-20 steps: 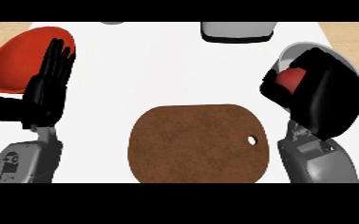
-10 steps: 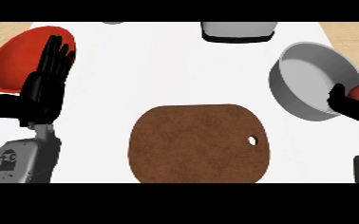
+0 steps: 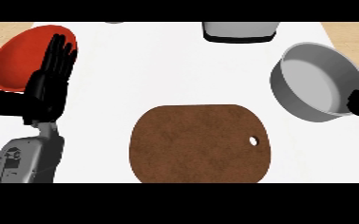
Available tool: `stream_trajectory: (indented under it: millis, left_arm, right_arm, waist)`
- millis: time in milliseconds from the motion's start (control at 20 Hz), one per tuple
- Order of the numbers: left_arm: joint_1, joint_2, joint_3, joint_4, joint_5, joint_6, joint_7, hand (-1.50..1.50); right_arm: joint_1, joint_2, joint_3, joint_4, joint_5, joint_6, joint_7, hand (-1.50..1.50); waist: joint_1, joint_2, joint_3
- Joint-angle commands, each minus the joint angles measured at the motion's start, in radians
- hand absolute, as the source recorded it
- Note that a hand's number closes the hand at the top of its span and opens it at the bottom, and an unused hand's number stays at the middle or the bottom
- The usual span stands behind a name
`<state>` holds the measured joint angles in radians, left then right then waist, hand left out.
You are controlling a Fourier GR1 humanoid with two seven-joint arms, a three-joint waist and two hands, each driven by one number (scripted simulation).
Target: Pick the bell pepper from the cutting board and place it in the pot
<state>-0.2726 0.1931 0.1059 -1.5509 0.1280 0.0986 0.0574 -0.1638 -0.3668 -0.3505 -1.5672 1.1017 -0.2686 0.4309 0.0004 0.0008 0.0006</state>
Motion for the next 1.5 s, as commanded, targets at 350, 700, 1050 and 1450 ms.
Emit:
stream_trajectory:
  millis: [350, 700, 1050, 1450]
  left_arm:
    - [0.019, 0.009, 0.009, -0.018, 0.015, -0.033, 0.005, 0.00]
    - [-0.007, 0.028, 0.057, 0.072, 0.038, -0.070, -0.050, 0.00]
    - [0.013, 0.002, 0.011, -0.055, -0.008, -0.003, 0.043, 0.00]
    - [0.019, -0.004, 0.009, -0.068, -0.005, -0.005, 0.062, 0.00]
  right_arm:
    - [-0.122, -0.030, -0.135, 0.410, -0.276, 0.043, -0.162, -1.50]
    - [-0.189, -0.045, -0.106, 0.566, -0.340, 0.010, -0.390, -1.50]
    - [-0.174, 0.001, -0.215, 0.424, -0.554, -0.007, -0.479, -1.50]
    - [-0.163, 0.023, -0.326, 0.270, -0.749, 0.001, -0.385, -1.50]
  waist:
    - [0.012, 0.001, 0.001]
    - [0.005, 0.002, 0.000]
    - [-0.003, -0.004, 0.000]
    - [-0.005, -0.005, -0.001]
